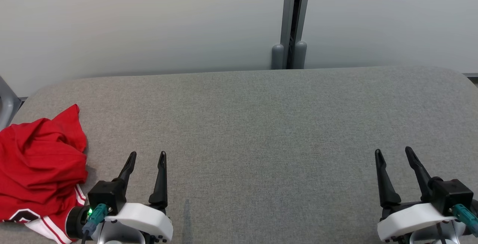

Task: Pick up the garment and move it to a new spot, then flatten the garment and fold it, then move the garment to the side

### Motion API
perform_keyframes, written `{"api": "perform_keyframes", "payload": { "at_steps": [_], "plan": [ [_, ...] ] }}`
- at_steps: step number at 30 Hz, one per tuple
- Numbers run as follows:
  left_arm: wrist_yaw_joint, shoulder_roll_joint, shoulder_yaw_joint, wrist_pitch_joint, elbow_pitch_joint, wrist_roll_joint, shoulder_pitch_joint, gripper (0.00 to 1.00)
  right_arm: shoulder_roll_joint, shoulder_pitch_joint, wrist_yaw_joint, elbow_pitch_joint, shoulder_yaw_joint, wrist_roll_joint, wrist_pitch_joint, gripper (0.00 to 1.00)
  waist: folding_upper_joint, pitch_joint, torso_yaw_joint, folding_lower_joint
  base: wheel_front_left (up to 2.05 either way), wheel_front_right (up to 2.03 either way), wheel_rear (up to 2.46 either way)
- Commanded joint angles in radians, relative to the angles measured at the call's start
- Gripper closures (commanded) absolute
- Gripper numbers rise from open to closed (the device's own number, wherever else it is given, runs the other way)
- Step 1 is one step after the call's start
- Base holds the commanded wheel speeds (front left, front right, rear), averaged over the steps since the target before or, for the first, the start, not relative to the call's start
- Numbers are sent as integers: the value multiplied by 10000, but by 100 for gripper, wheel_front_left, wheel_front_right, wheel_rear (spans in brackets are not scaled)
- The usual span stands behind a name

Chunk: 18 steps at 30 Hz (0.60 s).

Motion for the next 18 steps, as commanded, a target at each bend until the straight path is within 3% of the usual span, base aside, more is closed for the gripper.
{"api": "perform_keyframes", "payload": {
  "at_steps": [1, 18],
  "plan": [
    [134, 34, 30, -34, 53, 250, -241, 0, -9, -156, 19, 139, -20, -213, -88, 0, 0, 3, 3, -1, 0, 0, 0],
    [326, 103, -36, -124, 291, 794, -427, 0, 22, -430, 20, 739, 44, -255, -217, 0, 0, 11, 9, -1, 0, 0, 0]
  ]
}}
